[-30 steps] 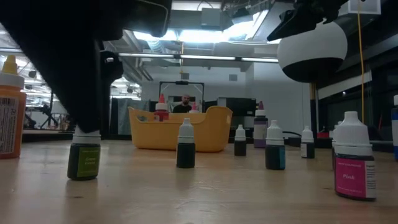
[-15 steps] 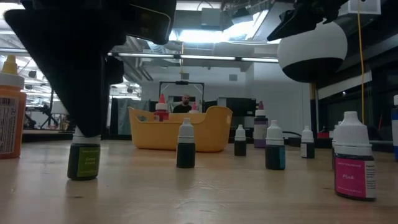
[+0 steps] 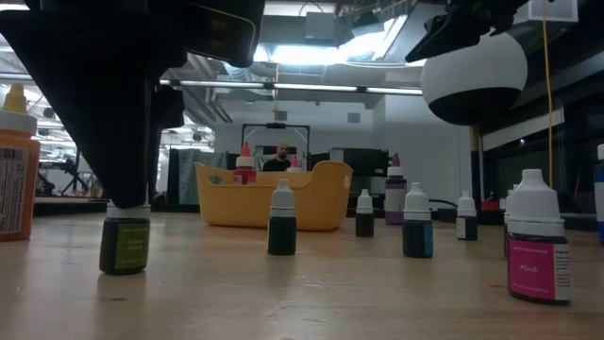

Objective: Pick & Place food coloring
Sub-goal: Put the small green food coloring bottle into the yellow bin

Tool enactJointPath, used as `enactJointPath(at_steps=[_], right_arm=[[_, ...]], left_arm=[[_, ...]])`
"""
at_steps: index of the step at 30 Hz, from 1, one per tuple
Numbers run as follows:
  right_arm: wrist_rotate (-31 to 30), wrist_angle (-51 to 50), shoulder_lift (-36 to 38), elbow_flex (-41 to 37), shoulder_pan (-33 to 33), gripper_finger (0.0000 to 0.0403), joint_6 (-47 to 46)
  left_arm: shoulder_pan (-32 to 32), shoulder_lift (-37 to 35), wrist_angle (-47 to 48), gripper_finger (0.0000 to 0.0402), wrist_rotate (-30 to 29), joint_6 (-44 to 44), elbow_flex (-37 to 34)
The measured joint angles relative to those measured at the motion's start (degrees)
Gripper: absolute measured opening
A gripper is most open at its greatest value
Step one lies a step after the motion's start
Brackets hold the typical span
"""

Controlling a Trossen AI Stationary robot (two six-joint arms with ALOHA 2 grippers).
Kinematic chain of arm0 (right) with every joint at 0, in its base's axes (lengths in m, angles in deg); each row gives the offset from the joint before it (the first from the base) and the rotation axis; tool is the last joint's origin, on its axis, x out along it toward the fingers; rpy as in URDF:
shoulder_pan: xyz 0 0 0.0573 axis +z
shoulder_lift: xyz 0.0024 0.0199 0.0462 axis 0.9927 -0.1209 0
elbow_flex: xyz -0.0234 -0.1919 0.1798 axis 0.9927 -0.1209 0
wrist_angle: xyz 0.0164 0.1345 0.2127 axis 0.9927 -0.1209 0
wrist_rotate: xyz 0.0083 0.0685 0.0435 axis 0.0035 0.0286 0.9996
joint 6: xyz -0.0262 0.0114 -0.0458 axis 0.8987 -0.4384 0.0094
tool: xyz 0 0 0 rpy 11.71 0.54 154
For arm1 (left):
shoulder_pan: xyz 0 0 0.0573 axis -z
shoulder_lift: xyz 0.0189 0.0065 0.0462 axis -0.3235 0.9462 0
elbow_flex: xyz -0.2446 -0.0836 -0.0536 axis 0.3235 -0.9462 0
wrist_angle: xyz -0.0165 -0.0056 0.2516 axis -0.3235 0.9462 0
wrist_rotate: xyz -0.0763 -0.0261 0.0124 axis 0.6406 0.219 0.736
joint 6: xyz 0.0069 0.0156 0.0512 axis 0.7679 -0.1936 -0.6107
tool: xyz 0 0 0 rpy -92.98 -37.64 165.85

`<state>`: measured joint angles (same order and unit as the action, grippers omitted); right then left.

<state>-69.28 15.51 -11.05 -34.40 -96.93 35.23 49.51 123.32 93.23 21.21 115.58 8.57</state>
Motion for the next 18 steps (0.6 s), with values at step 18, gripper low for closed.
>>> enactJointPath(at_steps=[18], right_arm=[[0.0, 0.0, 0.0, 0.0, 0.0, 0.0177, -2.4]], left_arm=[[-0.4, -1.7, 1.4, 0.0056, 1.6, 2.6, 1.8]])
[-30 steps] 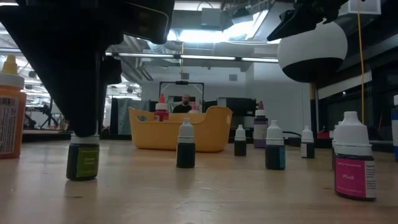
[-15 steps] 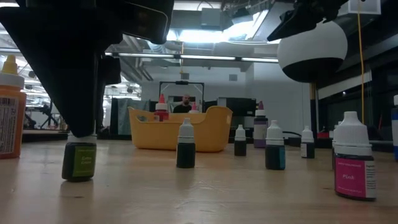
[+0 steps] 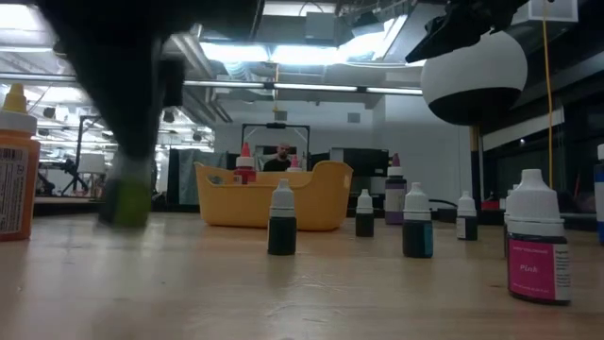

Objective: Pick & Place food coloring
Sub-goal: Put the small green food coloring bottle into the yellow bin

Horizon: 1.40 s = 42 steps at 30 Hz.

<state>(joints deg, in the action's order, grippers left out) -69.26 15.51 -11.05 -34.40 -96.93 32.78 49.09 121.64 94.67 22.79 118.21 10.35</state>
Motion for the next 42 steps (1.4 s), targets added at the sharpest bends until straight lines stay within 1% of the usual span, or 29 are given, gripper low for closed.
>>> enactJointPath(at_steps=[5, 9, 11, 14, 16, 19, 25, 29, 33, 35, 39, 42], right_arm=[[0.0, 0.0, 0.0, 0.0, 0.0, 0.0177, 0.0], [0.0, 0.0, 0.0, 0.0, 0.0, 0.0177, 0.0], [0.0, 0.0, 0.0, 0.0, 0.0, 0.0177, -0.1], [0.0, 0.1, 0.0, 0.0, 0.0, 0.0177, -1.3], [0.0, 0.0, 0.0, 0.0, 0.0, 0.0177, -1.9], [0.0, 0.0, 0.0, 0.0, 0.0, 0.0177, -3.2], [0.0, 0.0, 0.0, 0.0, 0.0, 0.0177, -4.1], [0.0, 0.0, 0.0, 0.0, 0.0, 0.0177, -3.2], [0.0, 0.0, 0.0, 0.0, 0.0, 0.0177, -2.6], [0.0, 0.0, 0.0, 0.0, 0.0, 0.0177, -1.6], [0.0, -0.7, 0.0, 0.0, 0.0, 0.0177, 0.2], [0.0, -0.9, 0.0, 0.0, 0.0, 0.0177, 0.3]], left_arm=[[-2.0, -4.0, 8.0, 0.0055, -1.2, 7.6, 5.2], [-3.7, -8.0, 15.7, 0.0055, -6.0, 10.9, 10.5], [-5.6, -9.6, 19.4, 0.0055, -8.0, 14.4, 12.2], [-9.5, -11.3, 20.8, 0.0055, -9.4, 18.9, 13.4], [-11.9, -11.8, 20.8, 0.0055, -9.6, 18.3, 13.8], [-15.3, -11.5, 21.0, 0.0055, -8.9, 15.2, 13.8], [-22.7, -8.0, 21.0, 0.0055, -7.3, 8.1, 13.8], [-26.2, -5.4, 21.1, 0.0055, -5.8, 3.4, 13.8], [-28.2, -3.7, 21.6, 0.0055, -6.7, 0.0, 13.8], [-28.7, -3.6, 22.0, 0.0055, -7.3, -0.4, 12.8], [-29.3, -3.5, 23.6, 0.0055, -8.1, 4.0, 9.8], [-29.2, -3.5, 23.2, 0.0055, -8.1, 5.4, 8.5]])
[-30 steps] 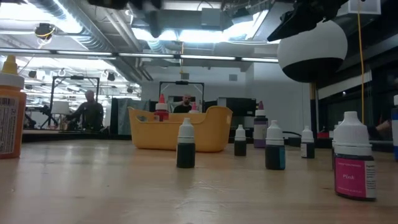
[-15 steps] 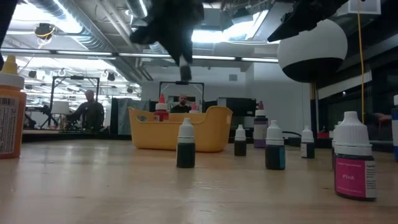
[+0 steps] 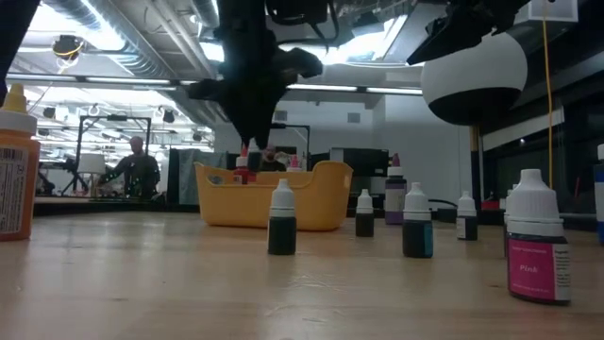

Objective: Pick & Place food coloring
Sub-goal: Put the small green food coloring bottle into the yellow bin

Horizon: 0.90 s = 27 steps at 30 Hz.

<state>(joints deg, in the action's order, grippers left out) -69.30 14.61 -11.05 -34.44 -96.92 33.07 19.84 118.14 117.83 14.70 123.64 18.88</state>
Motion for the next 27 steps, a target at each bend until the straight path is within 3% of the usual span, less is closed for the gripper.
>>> enactJointPath(at_steps=[13, 27], right_arm=[[0.0, 0.0, 0.0, 0.0, 0.0, 0.0177, 2.9], [0.0, 0.0, 0.0, 0.0, 0.0, 0.0177, 3.0]], left_arm=[[-1.1, 0.0, -3.2, 0.0055, -3.1, 3.0, -2.8], [-2.0, 0.4, -4.6, 0.0056, -2.6, 1.4, -3.6]])
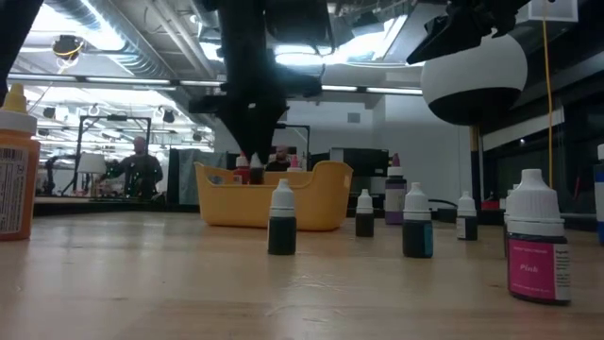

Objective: Pick & Place food coloring
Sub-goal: Put the small green food coloring bottle into the yellow bin

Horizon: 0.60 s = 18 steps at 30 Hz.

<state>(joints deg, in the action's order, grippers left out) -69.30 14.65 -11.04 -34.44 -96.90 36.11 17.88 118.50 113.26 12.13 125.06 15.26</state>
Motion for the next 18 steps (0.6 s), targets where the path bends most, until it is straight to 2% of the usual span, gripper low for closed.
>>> enactJointPath(at_steps=[4, 9, 18], right_arm=[[0.0, 0.0, 0.0, 0.0, 0.0, 0.0177, 0.0], [0.0, 0.0, 0.0, 0.0, 0.0, 0.0177, 0.1], [0.0, 0.0, 0.0, 0.0, 0.0, 0.0177, 0.1]], left_arm=[[0.0, 0.0, -4.3, 0.0056, 1.1, 1.2, -2.9], [-0.2, 0.1, -5.9, 0.0056, -0.6, 2.0, -4.3], [-0.2, 0.1, -9.1, 0.0056, 0.2, 2.0, -7.9]])
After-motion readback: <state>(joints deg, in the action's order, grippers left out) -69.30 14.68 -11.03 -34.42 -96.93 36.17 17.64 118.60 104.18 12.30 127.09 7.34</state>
